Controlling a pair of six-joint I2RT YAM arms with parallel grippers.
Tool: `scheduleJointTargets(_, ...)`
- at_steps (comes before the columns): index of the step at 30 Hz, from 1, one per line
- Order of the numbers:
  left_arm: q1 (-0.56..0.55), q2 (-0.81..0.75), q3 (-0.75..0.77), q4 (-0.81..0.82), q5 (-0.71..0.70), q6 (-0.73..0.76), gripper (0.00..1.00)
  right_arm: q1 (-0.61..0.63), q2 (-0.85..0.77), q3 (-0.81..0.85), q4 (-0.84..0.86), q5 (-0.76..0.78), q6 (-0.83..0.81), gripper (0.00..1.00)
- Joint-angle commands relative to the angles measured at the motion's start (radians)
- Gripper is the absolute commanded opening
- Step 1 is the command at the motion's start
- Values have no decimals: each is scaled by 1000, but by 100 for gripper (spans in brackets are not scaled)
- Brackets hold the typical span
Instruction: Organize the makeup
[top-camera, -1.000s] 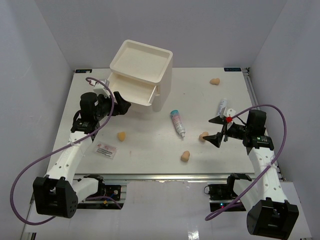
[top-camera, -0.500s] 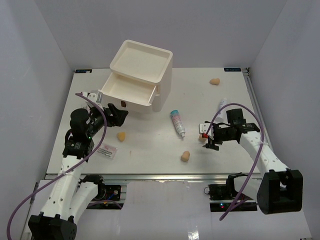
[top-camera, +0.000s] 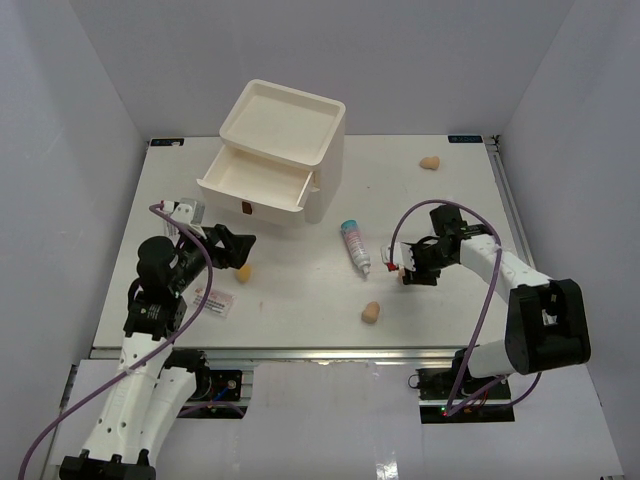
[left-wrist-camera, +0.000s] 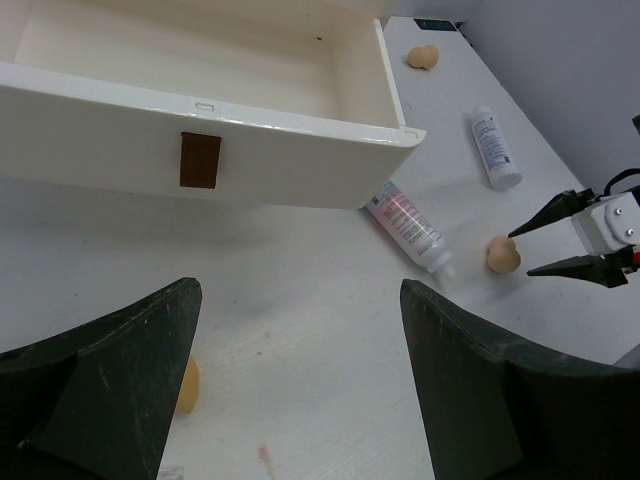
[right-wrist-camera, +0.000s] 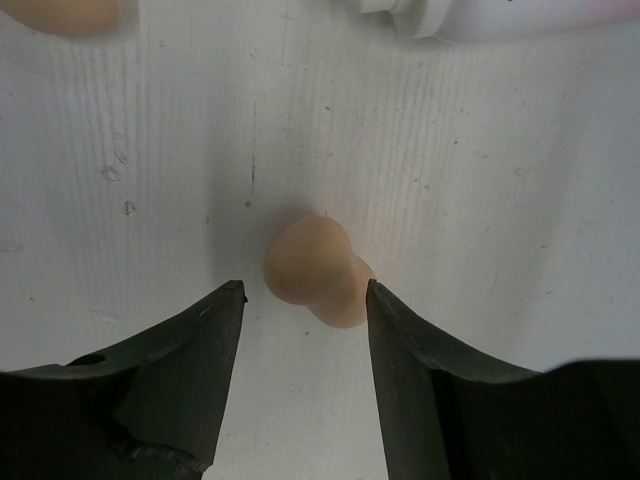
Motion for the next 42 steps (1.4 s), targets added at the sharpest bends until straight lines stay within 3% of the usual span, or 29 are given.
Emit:
scheduleJointTargets(1,-5,-32,-8,11,-3,12,92,30,45,30,23,33,22,55)
scheduleJointTargets(6,-5,-39,-9,10,-10,11,92,46,93,20,49,51,54,46)
scheduleJointTargets(10,-5,-40,-11,10,-15,11,92,56,93,-2,112,74,92,27)
scheduleJointTargets(14,-5,-43,-11,8,-19,10,92,55,57,39,66,55,115,9)
scheduleJointTargets(17,-5,-42,-11,9,-19,9,92,56,6,110,-30,1,147,8)
scheduleJointTargets(21,-5,-42,-14,10,-19,8,92,65,-41,322,-126,-186,243,8)
scheduleJointTargets(27,-5,-42,-14,13,-15,6,92,175,3,576,-72,-387,513,8)
scheduleJointTargets(35,-5,-48,-17,16,-16,7,92,432,241,912,203,-248,954,8)
scheduleJointTargets(42,-5,-57,-22,14,-28,5,92,509,420,1089,347,-69,1252,8)
